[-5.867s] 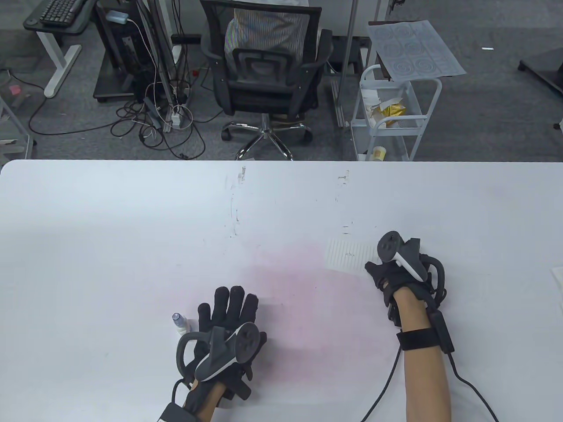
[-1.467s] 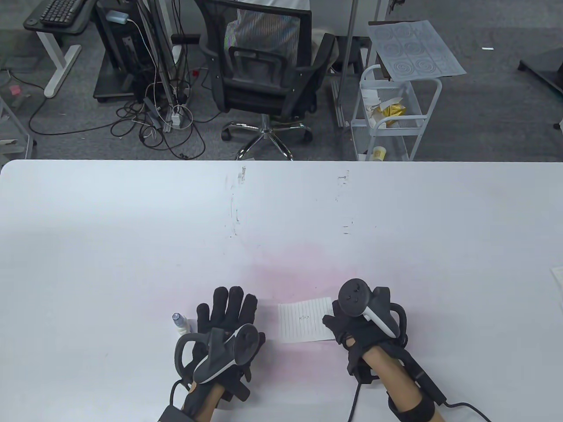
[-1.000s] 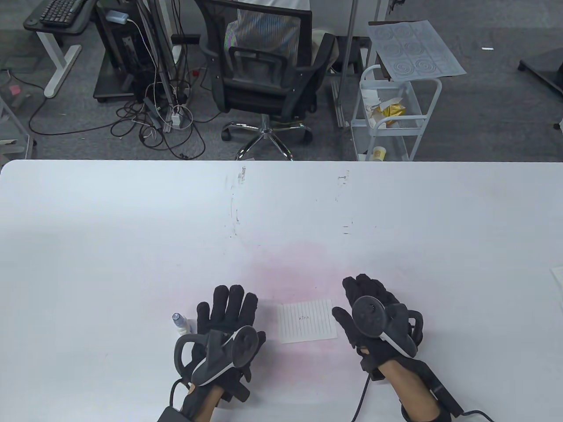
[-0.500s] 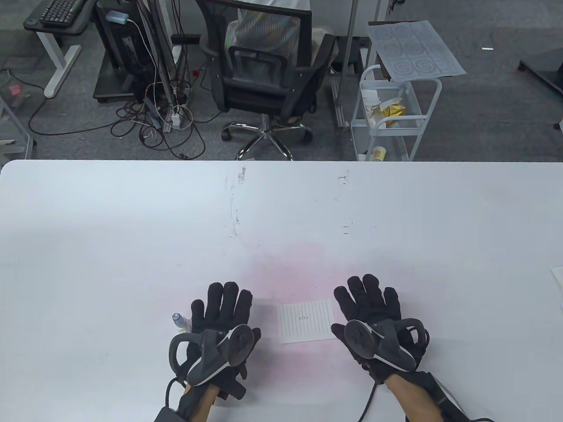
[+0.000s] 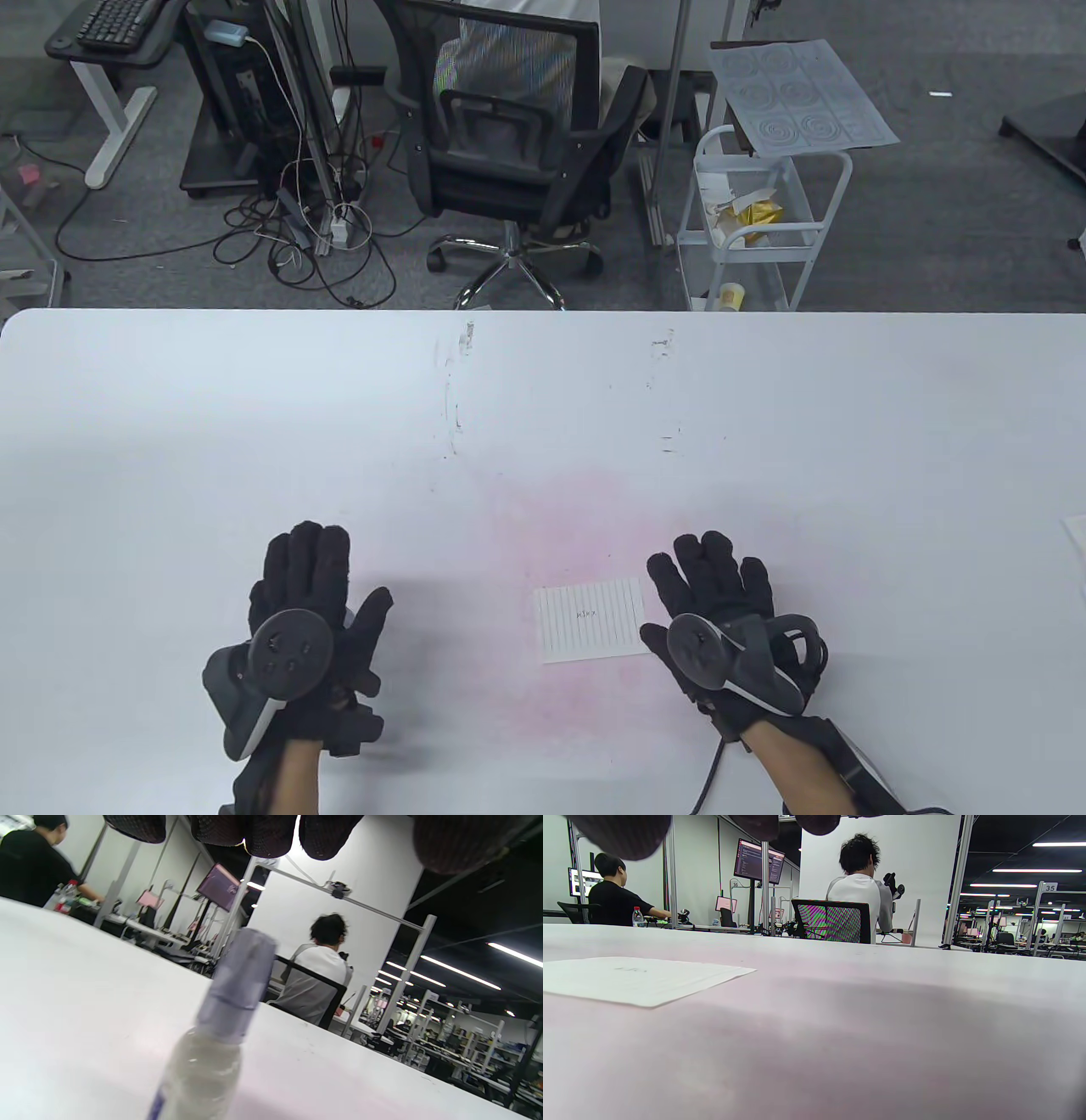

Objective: Brush correction fluid to cover black text

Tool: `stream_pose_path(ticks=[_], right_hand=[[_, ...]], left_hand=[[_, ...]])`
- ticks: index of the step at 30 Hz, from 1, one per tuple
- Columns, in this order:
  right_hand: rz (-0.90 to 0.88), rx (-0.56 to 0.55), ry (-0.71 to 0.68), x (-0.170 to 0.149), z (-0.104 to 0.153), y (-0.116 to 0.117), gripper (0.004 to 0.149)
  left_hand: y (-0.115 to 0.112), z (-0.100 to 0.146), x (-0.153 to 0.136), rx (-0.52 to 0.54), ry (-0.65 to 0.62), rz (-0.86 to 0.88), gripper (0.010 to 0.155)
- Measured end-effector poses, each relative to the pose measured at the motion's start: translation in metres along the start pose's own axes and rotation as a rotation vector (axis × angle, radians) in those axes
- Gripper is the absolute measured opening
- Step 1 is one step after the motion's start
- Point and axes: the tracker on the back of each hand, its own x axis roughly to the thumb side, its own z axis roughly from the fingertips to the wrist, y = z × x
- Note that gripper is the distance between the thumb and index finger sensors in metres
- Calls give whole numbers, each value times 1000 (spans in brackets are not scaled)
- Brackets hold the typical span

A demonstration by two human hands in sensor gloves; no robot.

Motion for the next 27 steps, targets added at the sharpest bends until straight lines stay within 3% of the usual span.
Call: stream_pose_path(ticks=[6,10,17,27], right_hand=[[0,15,4,0,0,0,75],[3,26,7,0,0,0,75],[5,43,6,1,0,1,75],[7,49,5,1,0,2,75]], left_hand=[[-9,-7,-30,-112,94,150,83],[-19,-10,-32,-230,107,94,85],[-27,-13,-40,-345,151,52,85],[-39,-14,-45,-446,146,-13,82]])
